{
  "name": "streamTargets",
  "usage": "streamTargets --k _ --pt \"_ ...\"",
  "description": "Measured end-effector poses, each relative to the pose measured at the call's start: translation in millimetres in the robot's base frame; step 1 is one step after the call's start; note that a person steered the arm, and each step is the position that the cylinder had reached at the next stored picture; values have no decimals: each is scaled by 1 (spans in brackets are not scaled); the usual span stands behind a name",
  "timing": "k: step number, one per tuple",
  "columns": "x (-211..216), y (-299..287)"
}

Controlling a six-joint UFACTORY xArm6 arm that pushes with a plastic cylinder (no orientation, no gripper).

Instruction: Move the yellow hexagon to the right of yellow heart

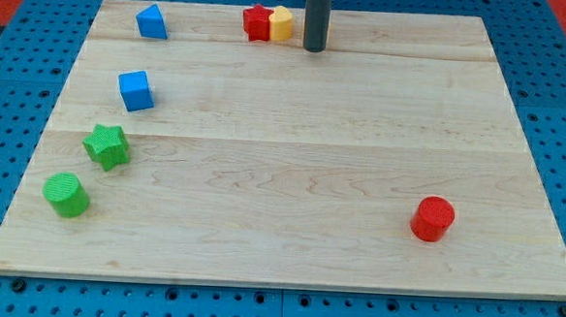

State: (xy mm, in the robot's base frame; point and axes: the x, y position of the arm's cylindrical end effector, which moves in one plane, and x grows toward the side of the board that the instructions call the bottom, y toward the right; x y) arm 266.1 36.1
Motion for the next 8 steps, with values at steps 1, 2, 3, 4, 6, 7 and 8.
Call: streamTargets --k 1,2,3,4,6,7,8 --pt "-2 2" --pt "-1 5" --pt "56 69" --pt "147 155" --pt "293 221" --pt "299 151" --pt "293 102"
